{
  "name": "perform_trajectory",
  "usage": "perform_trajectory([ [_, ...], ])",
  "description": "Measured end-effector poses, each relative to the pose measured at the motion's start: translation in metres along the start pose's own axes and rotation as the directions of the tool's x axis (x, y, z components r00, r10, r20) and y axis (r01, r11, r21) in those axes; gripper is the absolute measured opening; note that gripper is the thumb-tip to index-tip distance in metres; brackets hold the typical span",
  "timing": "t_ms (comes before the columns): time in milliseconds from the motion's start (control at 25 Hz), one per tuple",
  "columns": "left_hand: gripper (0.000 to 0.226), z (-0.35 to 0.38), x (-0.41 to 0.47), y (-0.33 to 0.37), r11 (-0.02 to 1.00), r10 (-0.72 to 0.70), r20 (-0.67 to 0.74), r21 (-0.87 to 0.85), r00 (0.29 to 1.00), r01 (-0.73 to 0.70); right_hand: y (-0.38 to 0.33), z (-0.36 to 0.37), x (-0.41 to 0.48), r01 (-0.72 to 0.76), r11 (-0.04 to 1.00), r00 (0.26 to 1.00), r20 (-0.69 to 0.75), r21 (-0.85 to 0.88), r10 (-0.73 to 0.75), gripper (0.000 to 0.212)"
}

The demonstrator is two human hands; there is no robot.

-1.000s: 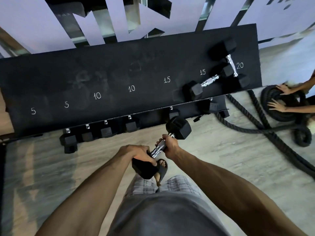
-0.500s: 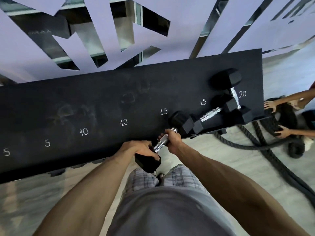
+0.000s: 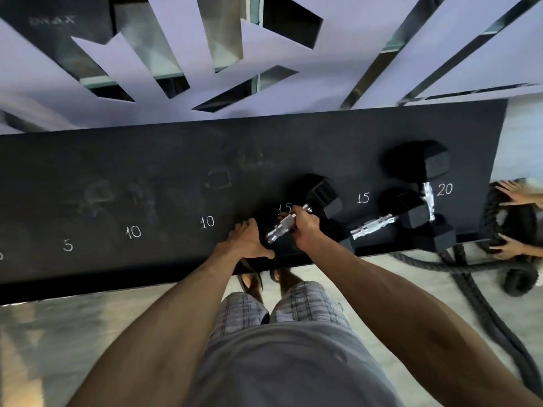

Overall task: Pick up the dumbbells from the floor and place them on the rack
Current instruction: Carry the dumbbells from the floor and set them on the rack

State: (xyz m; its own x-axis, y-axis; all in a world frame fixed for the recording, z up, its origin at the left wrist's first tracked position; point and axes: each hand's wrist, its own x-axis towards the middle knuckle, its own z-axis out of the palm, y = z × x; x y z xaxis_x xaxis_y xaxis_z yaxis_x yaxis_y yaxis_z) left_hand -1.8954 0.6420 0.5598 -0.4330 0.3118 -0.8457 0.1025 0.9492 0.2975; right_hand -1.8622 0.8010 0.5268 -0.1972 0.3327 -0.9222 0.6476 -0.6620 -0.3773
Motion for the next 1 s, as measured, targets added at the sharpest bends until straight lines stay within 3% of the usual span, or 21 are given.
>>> perform_trajectory([
  [120, 0.103, 0.004, 0.009, 0.006, 0.999, 0.011, -0.083, 0.031, 0.996, -0.009, -0.001, -0.003, 0.012, -0.020, 0.999, 0.998, -0.064, -0.044, 0.017, 0.035],
  [520, 0.097, 0.042, 0.003, 0.026, 0.968, 0.040, -0.272, 0.250, 0.961, 0.030, 0.011, -0.021, 0.016, -0.006, 0.954, 0.983, -0.176, -0.300, -0.049, 0.050],
  [760, 0.093, 0.051, -0.001, 0.021, 0.967, 0.069, -0.292, 0.255, 0.954, 0.008, 0.004, -0.033, -0.004, 0.102, 0.864, 0.992, -0.017, -0.494, -0.127, 0.042],
  [880, 0.069, 0.049, -0.016, 0.019, 0.910, 0.242, -0.361, 0.407, 0.901, -0.082, 0.011, -0.047, -0.029, 0.217, 0.703, 0.971, 0.077, -0.678, -0.226, 0.037],
  [1000, 0.031, 0.042, -0.032, 0.013, 0.761, 0.556, -0.372, 0.588, 0.743, -0.274, 0.039, -0.073, -0.074, 0.323, 0.571, 0.937, 0.171, -0.755, -0.303, 0.028],
])
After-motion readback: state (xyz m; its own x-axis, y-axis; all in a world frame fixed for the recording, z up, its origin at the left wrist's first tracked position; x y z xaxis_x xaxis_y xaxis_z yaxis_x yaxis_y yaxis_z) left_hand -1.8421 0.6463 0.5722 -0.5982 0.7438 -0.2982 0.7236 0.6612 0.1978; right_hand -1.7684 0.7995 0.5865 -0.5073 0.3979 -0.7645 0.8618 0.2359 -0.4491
